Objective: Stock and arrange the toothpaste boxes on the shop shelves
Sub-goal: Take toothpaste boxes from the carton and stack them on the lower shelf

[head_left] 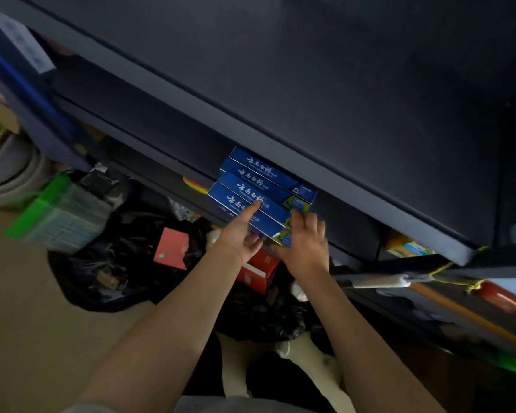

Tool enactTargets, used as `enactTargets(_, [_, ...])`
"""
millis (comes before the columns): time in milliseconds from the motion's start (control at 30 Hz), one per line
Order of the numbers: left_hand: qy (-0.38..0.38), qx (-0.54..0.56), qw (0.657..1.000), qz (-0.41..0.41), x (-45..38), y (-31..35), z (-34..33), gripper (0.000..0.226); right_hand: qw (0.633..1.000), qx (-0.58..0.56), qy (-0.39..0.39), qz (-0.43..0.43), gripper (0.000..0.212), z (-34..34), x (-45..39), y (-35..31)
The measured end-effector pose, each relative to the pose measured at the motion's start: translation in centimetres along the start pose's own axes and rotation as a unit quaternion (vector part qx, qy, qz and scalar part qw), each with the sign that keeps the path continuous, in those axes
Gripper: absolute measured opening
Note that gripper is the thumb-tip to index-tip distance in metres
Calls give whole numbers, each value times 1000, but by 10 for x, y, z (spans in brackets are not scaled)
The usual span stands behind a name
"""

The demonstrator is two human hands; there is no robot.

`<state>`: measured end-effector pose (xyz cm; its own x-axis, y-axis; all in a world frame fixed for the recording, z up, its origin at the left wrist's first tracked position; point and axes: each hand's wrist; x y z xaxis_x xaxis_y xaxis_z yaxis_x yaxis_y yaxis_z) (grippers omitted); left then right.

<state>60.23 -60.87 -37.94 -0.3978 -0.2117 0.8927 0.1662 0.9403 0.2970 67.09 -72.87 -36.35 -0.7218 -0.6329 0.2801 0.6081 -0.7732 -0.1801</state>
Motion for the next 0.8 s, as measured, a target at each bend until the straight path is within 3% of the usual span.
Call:
enactTargets(133, [-15,-21,1000,17,-16,9,0,42,997,-63,7,-35,86,-4,-13,-1])
enactTargets(333, [-3,-136,989,-54,-36,17,-1,44,985,-157,13,-76,86,-19,-24,-2])
enactTargets(500, [-10,-232,972,-33,-40,33,-2,56,971,-208,14,-116,87,-22,-30,-2])
enactTargets(700, [-12,-335,942,-25,-40,46,2,74,941,-289,32,-172,103,-20,-38,3])
enactTargets(800, [-4,-355,935,-22,-41,49,5,74,924,-327,46,-193,97,-20,-40,2])
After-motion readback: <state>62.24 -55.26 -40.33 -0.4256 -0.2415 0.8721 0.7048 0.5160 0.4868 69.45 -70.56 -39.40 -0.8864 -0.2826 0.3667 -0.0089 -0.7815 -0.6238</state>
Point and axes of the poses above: each hand's wrist, its own x-axis away from the middle knuckle, its own z-axis out of the back of the hand, y = z × x, and after that the axes turned 1 degree about z, right-handed
